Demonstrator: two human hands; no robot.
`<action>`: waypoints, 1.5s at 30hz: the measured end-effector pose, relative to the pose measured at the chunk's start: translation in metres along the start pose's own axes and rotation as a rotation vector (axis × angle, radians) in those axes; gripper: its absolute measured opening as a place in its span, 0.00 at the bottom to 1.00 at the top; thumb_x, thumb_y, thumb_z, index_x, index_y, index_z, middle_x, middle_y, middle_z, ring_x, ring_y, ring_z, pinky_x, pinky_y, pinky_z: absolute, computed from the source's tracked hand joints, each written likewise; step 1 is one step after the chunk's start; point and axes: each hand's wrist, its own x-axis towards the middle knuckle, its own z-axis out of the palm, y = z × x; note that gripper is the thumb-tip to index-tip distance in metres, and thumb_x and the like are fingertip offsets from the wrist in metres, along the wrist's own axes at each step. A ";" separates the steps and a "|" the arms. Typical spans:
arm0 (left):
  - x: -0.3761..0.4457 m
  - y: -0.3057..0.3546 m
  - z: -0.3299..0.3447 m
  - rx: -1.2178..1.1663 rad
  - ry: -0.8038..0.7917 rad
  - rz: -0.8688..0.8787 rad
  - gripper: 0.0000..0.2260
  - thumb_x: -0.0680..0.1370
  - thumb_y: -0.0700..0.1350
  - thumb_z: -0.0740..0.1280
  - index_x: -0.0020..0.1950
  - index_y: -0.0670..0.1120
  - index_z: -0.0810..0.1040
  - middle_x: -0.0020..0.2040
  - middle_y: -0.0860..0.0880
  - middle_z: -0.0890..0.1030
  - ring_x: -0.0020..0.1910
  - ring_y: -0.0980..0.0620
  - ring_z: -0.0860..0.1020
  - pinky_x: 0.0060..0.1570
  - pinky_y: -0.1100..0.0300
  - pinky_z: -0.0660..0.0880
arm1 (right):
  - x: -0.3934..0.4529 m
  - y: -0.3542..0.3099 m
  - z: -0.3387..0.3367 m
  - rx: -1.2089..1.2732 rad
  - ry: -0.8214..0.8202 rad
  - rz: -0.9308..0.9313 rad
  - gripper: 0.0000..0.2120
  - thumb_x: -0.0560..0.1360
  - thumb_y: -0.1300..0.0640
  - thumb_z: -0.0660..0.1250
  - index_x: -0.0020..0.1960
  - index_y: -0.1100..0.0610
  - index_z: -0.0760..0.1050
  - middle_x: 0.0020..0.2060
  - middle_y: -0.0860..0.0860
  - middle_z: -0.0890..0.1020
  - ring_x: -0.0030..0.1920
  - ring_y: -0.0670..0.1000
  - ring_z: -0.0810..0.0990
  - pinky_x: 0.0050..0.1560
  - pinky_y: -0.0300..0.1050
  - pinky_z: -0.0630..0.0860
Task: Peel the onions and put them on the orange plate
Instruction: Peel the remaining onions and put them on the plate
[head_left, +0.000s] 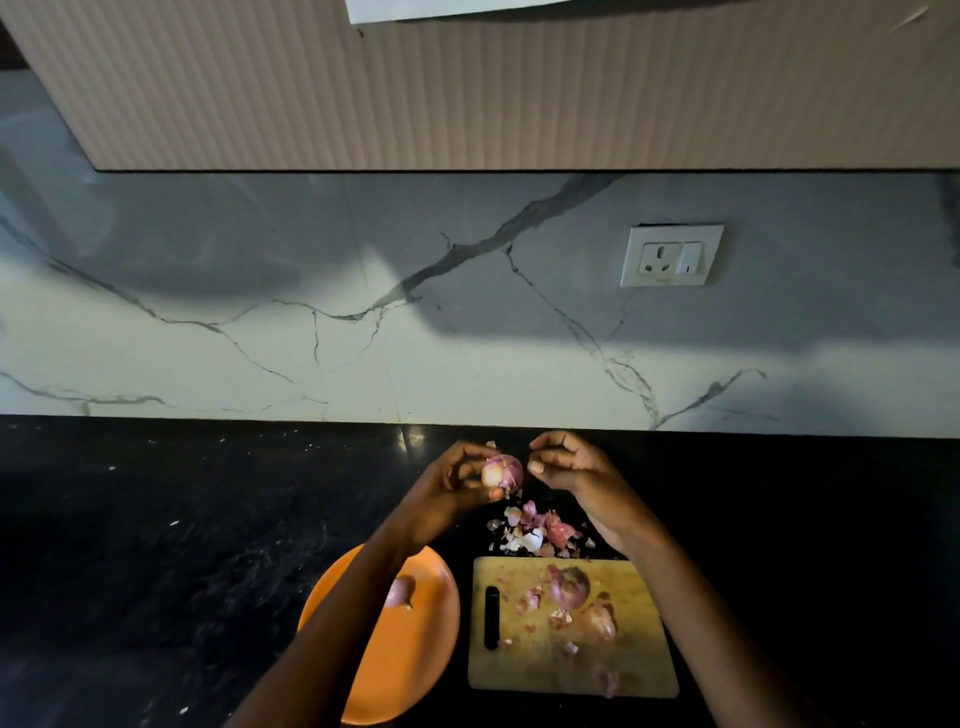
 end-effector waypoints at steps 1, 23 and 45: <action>-0.001 -0.001 0.000 0.003 -0.003 -0.008 0.20 0.75 0.30 0.70 0.66 0.36 0.72 0.61 0.45 0.81 0.58 0.53 0.81 0.55 0.61 0.78 | 0.000 -0.002 -0.002 -0.010 0.014 -0.002 0.09 0.78 0.65 0.69 0.56 0.56 0.78 0.46 0.50 0.85 0.49 0.42 0.81 0.50 0.35 0.73; 0.001 0.005 0.016 0.246 0.176 0.079 0.17 0.71 0.36 0.78 0.56 0.40 0.76 0.53 0.57 0.82 0.49 0.65 0.81 0.45 0.69 0.77 | 0.000 0.010 0.018 -0.324 0.237 -0.147 0.18 0.72 0.61 0.78 0.53 0.48 0.73 0.40 0.48 0.87 0.43 0.43 0.85 0.44 0.37 0.79; -0.004 0.005 0.000 -0.083 -0.065 -0.026 0.21 0.76 0.31 0.68 0.68 0.37 0.71 0.60 0.48 0.82 0.60 0.52 0.81 0.56 0.60 0.78 | 0.002 0.012 0.009 0.383 -0.011 0.112 0.11 0.77 0.74 0.62 0.52 0.60 0.73 0.47 0.57 0.81 0.49 0.53 0.81 0.57 0.51 0.79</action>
